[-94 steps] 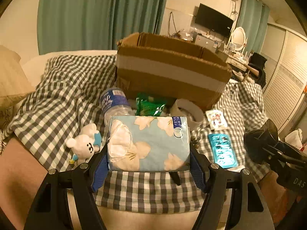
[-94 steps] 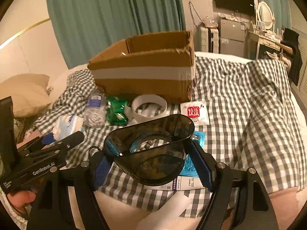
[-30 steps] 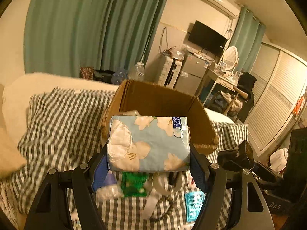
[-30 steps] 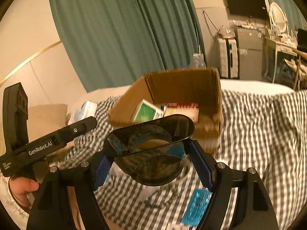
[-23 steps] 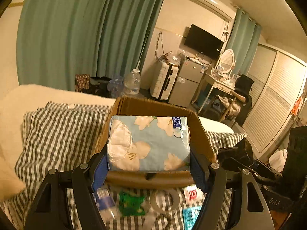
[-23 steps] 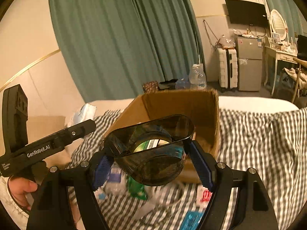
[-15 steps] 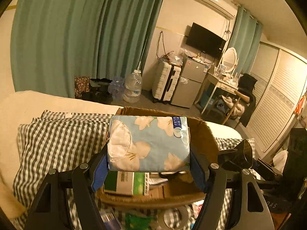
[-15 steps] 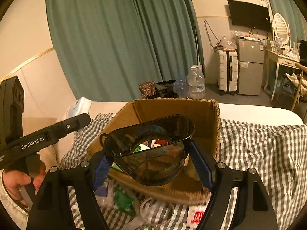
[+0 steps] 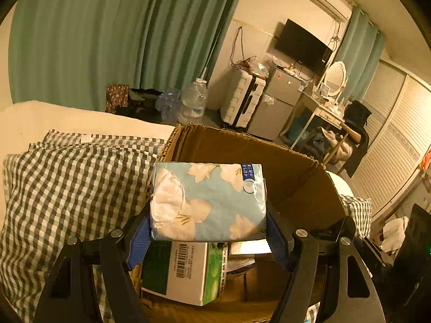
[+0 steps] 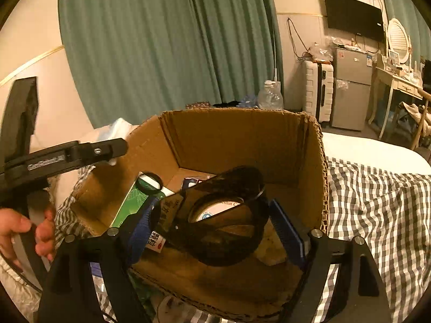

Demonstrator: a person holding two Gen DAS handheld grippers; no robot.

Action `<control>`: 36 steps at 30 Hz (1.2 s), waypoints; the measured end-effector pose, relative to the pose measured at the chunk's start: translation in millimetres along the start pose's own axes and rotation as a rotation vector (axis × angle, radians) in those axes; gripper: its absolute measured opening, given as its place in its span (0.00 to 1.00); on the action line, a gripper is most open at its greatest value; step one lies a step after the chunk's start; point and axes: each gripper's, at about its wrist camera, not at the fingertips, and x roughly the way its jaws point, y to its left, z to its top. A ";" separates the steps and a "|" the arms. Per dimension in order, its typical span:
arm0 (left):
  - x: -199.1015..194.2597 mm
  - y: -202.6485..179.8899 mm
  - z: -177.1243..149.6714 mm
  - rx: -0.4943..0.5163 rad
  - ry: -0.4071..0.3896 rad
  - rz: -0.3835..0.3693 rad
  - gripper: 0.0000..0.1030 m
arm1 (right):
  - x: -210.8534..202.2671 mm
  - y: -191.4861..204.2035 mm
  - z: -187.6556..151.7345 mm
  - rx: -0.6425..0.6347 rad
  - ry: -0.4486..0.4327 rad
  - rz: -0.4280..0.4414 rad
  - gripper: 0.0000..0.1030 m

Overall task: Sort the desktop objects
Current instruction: 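Carry the pouch and sunglasses toward the cardboard box and lower the pouch inside, then withdraw both grippers from the box toward the remaining items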

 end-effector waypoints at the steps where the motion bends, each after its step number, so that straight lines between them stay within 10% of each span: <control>1: -0.8 -1.6 -0.5 0.002 0.000 -0.004 0.73 | -2.8 1.6 -0.1 -0.002 -0.007 -0.006 0.84; 8: -23.8 -19.7 2.5 0.047 0.000 0.025 0.95 | -27.2 12.4 0.4 -0.023 -0.049 -0.016 0.89; 36: -187.9 -39.2 -86.4 0.136 -0.100 0.124 1.00 | -175.2 55.8 -59.4 0.008 -0.096 -0.065 0.89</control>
